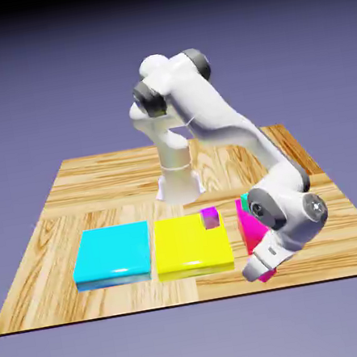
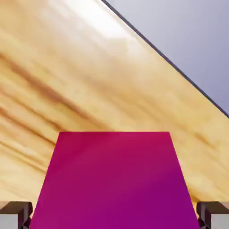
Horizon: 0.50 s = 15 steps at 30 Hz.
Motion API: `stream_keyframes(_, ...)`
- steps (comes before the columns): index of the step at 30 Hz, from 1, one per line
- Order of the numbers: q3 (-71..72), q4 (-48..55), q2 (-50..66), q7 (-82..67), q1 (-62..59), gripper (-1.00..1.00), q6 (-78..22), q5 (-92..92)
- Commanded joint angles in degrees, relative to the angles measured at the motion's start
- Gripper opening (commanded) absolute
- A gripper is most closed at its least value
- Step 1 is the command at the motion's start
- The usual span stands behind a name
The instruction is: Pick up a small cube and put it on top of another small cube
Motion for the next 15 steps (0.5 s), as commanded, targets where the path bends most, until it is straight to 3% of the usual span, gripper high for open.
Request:
stream_keyframes(1, 0.67, 1.68, -1.02, -0.58, 0.25, -1.0, -2.5, 0.79)
stream_keyframes(3, 1.22, 2.25, -3.96, -2.26, 1.24, -1.0, -5.29, 2.38)
stream_keyframes(15, -1.63, -16.54, -28.88, -15.89, 11.07, -1.0, -4.67, 9.52)
